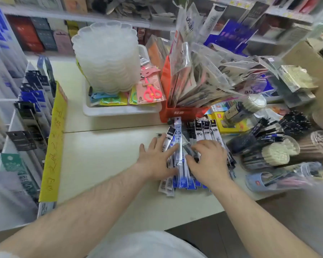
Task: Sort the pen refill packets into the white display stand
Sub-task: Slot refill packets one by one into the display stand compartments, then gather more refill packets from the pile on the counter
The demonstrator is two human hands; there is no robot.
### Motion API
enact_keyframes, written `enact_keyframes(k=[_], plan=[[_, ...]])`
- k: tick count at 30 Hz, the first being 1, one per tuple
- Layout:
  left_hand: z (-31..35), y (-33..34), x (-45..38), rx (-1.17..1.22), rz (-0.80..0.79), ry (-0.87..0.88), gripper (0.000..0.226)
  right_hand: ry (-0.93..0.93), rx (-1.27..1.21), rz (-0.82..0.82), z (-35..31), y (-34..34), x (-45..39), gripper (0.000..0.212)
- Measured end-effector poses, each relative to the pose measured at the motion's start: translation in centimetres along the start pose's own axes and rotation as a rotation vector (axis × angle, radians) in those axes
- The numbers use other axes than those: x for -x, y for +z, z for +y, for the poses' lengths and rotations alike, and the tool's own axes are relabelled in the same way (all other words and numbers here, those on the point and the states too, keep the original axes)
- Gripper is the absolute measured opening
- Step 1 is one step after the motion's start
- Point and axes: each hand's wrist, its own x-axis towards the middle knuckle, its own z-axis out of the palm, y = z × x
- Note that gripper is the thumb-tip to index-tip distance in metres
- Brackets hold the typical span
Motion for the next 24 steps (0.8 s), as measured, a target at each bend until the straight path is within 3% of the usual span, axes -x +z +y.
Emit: enact_keyframes(k=[2,6,10,18,24], plan=[[0.7,0.8,-1.0,-0.065,0.003,0.03,0.085,0.12,0.036,-0.003,1.1,0.5,0.8,0.042],[0.1,1.6,-1.2,-0.05,0.073,0.022,0.078,0.39,0.044,-0.157,3.1,0.9,0.3,0.087],[-0.9,1.6,-0.6,0.025,0.124,-0.025,0.069,0.556,-0.037,-0.182,4.9,1.5,-1.5,0.105],[0.8,1.0,-0.6,0.293,0.12,-0.096,0.086,0.554,-0.096,-0.274,7.2,1.7,-4.2,0.127],[1.8,0.8,-1.8,0.224,0.041,-0.118,0.079,0.529,-0.073,-0.352,6.1,2.1,-4.8,0.129]])
